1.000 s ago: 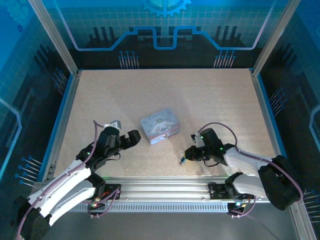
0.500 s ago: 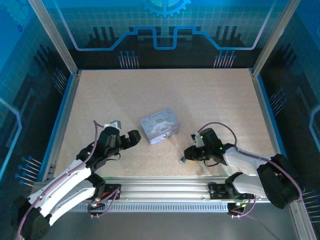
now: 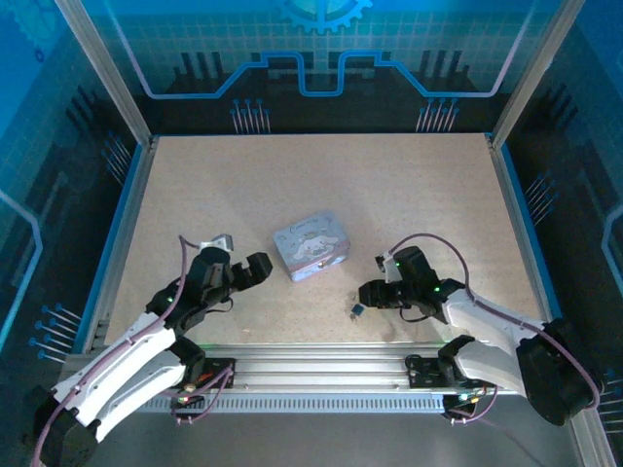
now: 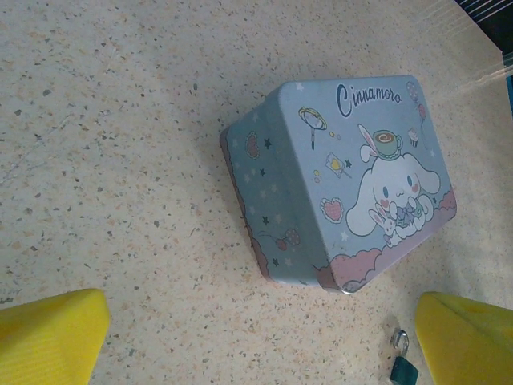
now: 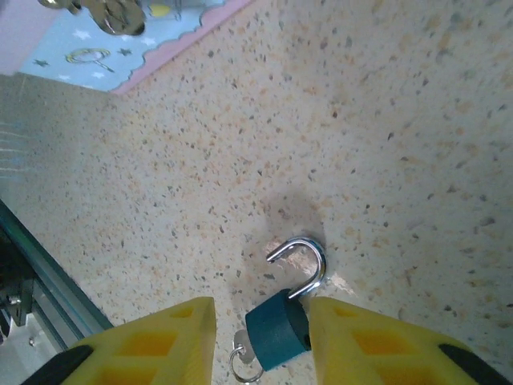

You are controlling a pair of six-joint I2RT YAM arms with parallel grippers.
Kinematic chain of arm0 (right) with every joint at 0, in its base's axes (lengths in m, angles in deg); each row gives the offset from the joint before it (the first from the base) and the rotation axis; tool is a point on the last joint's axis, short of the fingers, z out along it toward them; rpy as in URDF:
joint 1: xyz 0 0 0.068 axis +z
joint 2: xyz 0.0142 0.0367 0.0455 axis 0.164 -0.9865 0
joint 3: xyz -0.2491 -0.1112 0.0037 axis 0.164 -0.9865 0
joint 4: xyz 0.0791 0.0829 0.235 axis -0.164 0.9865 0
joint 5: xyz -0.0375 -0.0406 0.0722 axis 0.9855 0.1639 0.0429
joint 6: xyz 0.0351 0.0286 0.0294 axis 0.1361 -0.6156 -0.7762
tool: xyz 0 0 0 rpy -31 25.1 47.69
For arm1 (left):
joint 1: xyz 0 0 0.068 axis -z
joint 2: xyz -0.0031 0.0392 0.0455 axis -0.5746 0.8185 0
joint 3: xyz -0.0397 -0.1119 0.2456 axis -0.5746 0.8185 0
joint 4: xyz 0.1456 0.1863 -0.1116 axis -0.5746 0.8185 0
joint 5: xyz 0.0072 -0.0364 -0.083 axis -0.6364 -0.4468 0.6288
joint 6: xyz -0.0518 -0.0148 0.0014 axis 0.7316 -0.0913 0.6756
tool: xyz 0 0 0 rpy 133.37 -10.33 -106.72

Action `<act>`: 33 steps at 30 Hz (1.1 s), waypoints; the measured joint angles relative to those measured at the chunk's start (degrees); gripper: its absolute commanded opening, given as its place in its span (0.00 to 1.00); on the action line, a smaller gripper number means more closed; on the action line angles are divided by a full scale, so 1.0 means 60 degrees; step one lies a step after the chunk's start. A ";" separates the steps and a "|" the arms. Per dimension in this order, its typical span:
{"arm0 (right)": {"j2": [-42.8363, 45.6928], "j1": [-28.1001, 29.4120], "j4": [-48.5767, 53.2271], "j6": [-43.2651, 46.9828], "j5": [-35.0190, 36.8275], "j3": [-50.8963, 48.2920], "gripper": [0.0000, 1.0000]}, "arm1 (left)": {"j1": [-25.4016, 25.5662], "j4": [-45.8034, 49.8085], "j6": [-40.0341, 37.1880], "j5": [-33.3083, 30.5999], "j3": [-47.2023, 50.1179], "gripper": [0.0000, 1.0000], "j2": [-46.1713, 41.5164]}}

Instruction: Unlock the padlock with the key

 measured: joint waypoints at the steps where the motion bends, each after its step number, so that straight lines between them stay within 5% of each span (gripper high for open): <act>1: 0.0117 -0.0058 0.0120 0.0062 0.0066 0.0062 0.41 | -0.0022 0.0076 0.0000 -0.0036 -0.0004 0.99 -0.0033; 10: 0.0783 -0.0630 0.1137 0.0882 0.0521 0.1005 0.56 | -0.0459 0.0863 -0.0372 -0.0506 -0.0627 0.99 -0.0182; 21: 0.1271 -0.2142 0.1523 0.1639 0.1523 0.1275 0.72 | -0.0572 0.0798 -0.2073 -0.2579 -0.0958 0.99 -0.0208; 27: 0.1290 -0.3187 0.1483 0.1967 0.1741 0.1286 1.00 | -0.0750 -0.0499 -0.3140 -0.3537 -0.0521 0.99 -0.0259; 33: 0.1078 -0.3869 0.1260 0.2098 0.2044 0.1341 1.00 | -0.0860 -0.2248 -0.4477 -0.4153 0.0386 0.99 -0.0219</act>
